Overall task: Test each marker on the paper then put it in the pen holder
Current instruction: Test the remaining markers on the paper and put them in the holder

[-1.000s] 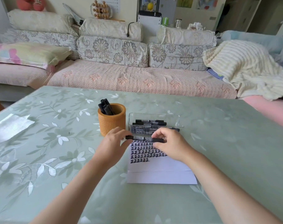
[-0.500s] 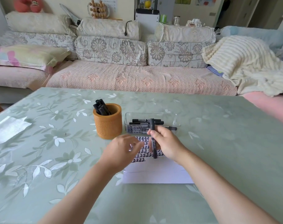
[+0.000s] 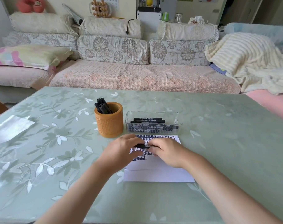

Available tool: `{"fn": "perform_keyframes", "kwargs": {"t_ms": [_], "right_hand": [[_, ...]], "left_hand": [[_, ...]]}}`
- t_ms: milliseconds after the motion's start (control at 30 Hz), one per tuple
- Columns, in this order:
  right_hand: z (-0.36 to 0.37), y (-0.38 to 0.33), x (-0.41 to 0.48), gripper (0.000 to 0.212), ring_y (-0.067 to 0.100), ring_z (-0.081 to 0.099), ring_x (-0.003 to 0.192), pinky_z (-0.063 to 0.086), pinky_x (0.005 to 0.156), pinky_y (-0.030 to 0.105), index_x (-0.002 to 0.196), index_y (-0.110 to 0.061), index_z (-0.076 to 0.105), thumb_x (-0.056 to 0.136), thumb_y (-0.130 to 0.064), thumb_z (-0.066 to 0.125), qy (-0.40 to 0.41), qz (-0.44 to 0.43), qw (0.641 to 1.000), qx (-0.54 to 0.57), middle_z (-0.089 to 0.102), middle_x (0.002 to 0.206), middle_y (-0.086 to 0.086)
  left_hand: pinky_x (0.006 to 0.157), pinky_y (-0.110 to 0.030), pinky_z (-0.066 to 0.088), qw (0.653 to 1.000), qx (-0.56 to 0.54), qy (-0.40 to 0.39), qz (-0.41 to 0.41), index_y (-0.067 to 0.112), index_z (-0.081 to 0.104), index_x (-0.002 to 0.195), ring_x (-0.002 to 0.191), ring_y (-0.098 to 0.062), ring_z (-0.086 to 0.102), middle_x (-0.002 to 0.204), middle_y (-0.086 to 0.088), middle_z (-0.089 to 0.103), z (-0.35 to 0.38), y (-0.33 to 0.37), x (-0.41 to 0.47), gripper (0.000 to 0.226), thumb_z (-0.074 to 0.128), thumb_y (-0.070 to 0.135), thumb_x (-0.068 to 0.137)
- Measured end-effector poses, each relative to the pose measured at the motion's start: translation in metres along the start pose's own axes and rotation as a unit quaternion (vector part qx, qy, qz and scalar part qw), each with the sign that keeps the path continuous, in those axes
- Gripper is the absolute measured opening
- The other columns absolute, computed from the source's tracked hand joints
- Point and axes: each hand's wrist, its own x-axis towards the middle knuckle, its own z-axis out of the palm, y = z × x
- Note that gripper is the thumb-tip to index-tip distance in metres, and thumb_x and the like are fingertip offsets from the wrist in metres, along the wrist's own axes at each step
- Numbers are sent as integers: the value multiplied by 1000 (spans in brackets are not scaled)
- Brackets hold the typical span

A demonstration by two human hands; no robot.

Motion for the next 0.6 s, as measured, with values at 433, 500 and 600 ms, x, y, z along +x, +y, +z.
{"fn": "perform_keyframes", "kwargs": {"t_ms": [433,500,600], "right_hand": [[2,14,1,17,23,57,81,49,64,36,105,-25,70,90,-29,63,154,-150,960,-177,61,82,-2],[4,14,1,15,22,56,73,45,57,30,100,-24,70,88,-29,62,183,-179,946,-201,59,76,-3],[5,7,-1,17,22,55,75,36,60,32,89,-21,63,96,-34,54,147,-148,965,-161,56,76,-3]], "left_hand": [[60,-26,39,997,-26,-50,-59,24,69,92,65,-8,48,70,9,56,7,3,6,20,54,36,96],[59,-18,36,995,-54,-63,-56,22,69,90,66,-6,49,69,8,56,4,1,6,16,57,30,96],[58,-17,37,999,-24,-42,-9,21,68,88,65,-5,48,70,10,53,-1,-5,6,17,57,32,95]]}}
